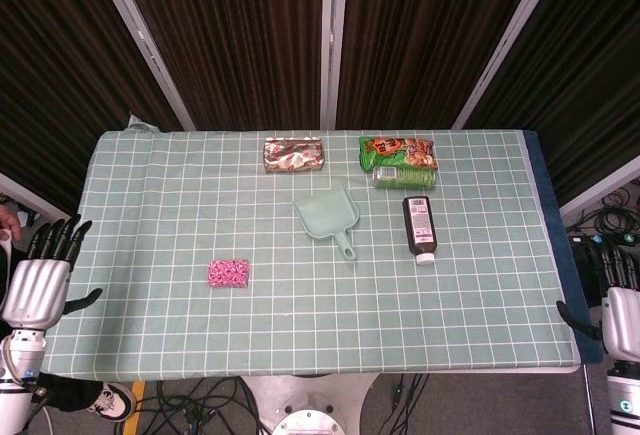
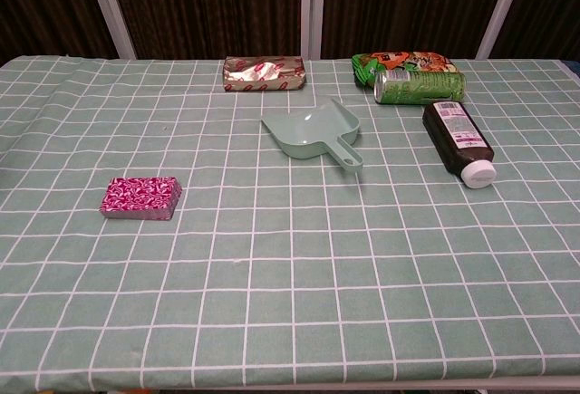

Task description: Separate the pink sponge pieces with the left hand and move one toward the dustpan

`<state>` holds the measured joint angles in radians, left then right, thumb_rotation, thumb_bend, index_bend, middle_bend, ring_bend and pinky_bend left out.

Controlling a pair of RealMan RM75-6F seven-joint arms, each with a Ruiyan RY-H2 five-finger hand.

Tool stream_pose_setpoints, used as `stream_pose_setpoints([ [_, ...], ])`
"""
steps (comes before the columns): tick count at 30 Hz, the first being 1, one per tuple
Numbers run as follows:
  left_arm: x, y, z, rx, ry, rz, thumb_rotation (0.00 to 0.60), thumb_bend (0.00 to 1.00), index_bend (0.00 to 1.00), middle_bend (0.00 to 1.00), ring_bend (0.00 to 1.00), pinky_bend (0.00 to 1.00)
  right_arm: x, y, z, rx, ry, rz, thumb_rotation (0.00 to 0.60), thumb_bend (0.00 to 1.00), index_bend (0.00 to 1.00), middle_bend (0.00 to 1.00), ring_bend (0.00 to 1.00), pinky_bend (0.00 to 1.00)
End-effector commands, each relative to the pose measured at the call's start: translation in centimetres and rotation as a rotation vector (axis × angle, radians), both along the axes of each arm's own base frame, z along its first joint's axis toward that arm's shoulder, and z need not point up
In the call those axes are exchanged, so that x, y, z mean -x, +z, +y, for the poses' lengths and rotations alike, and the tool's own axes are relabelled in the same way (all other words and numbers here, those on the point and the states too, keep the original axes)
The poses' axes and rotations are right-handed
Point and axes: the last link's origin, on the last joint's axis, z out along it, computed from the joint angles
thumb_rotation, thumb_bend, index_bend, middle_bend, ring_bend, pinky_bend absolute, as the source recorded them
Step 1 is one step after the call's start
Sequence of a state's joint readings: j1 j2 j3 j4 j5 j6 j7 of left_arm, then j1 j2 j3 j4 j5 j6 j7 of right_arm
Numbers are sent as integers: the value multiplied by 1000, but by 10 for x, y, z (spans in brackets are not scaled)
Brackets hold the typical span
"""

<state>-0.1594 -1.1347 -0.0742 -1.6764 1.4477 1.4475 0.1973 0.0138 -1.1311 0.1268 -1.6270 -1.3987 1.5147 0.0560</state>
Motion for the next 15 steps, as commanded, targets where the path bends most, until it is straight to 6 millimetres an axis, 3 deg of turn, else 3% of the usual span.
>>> stream_pose_setpoints([
  [1,0,-1,0,9,4,3,600,122,63,24,0,59,1,2,2,1,-4,-6,600,123,0,0,0,0],
  [15,-8,-3,3,30,-9,1,600,122,63,24,0,59,-1,2,0,4,3,-22,600,124,0,0,0,0],
])
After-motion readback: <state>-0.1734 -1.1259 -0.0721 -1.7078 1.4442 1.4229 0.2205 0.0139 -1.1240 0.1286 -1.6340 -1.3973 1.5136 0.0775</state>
